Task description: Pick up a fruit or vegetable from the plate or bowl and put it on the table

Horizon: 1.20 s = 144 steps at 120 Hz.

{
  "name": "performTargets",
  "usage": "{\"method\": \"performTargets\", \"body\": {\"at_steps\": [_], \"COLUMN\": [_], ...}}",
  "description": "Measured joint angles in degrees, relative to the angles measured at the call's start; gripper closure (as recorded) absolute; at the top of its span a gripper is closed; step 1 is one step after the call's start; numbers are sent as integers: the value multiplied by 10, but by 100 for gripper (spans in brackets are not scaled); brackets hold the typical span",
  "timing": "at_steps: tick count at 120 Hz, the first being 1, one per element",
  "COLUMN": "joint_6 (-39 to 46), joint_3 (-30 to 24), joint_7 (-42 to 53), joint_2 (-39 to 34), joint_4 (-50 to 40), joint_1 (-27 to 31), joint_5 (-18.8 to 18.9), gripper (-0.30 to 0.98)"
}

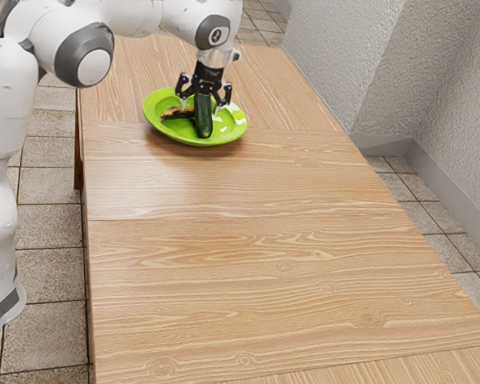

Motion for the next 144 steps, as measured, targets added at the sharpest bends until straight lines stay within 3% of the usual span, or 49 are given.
{"method": "performTargets", "body": {"at_steps": [102,120,144], "joint_6": [13,12,12], "joint_3": [-11,-11,-11], "joint_7": [54,57,56], "joint_2": [88,90,71], "joint_4": [75,77,76], "joint_1": [24,24,8], "joint_5": [-56,-58,-57], "gripper": [0,8,44]}}
